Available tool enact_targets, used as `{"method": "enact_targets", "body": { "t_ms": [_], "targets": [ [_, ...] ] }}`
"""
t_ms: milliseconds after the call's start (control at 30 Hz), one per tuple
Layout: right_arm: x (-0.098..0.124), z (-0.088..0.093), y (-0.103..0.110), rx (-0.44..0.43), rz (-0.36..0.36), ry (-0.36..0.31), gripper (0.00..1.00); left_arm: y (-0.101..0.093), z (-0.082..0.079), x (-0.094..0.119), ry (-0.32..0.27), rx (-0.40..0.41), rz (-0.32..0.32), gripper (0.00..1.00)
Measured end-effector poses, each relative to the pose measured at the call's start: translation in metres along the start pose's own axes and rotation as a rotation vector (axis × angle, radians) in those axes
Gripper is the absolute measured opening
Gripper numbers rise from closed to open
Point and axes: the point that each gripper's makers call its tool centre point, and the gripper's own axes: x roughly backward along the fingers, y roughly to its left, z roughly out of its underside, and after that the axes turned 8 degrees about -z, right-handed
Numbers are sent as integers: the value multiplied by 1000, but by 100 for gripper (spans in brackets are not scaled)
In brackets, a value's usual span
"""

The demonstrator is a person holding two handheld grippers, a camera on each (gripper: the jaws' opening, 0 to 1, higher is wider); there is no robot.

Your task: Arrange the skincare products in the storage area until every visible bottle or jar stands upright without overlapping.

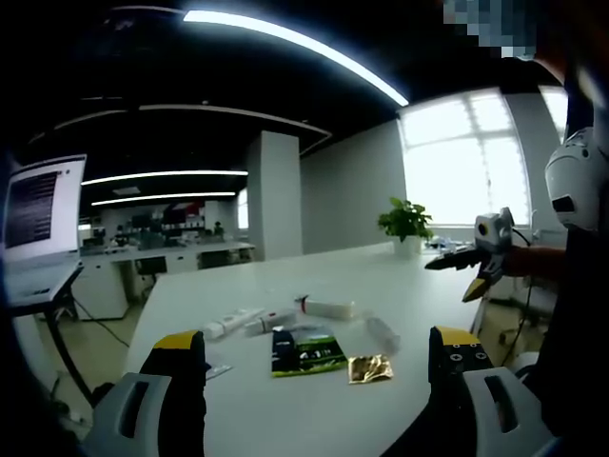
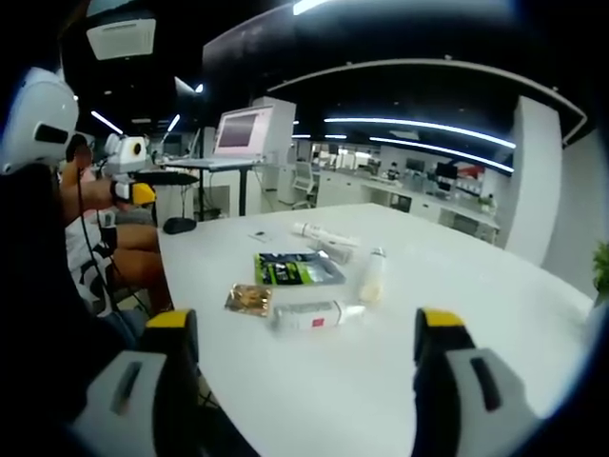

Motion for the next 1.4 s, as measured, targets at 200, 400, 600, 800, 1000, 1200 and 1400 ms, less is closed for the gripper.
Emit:
{"method": "enact_targets", "body": {
  "t_ms": [200, 400, 600, 800, 1000, 1200, 1400],
  "targets": [
    [-1, 1, 0, 3, -2, 11, 95, -1, -1, 1, -5, -1, 5, 98],
    [-3, 0, 1, 11, -5, 11, 95, 0, 1, 2, 1, 4, 3, 98],
    [-4, 6, 1, 4, -9, 24, 94, 1, 2, 1, 1, -1, -2, 99],
    [-3, 3, 4, 0, -13, 14, 95, 1, 3, 0, -2, 4, -8, 99],
    [2, 19, -3, -27, 13, 69, 96, -2, 15, -4, 19, 9, -1, 99],
    [13, 7, -13, -10, 40, 113, 97, -7, 23, -6, 39, -51, 7, 99],
    [9, 3, -21, -15, 33, 168, 95, -10, 19, -6, 5, 2, 26, 99]
  ]
}}
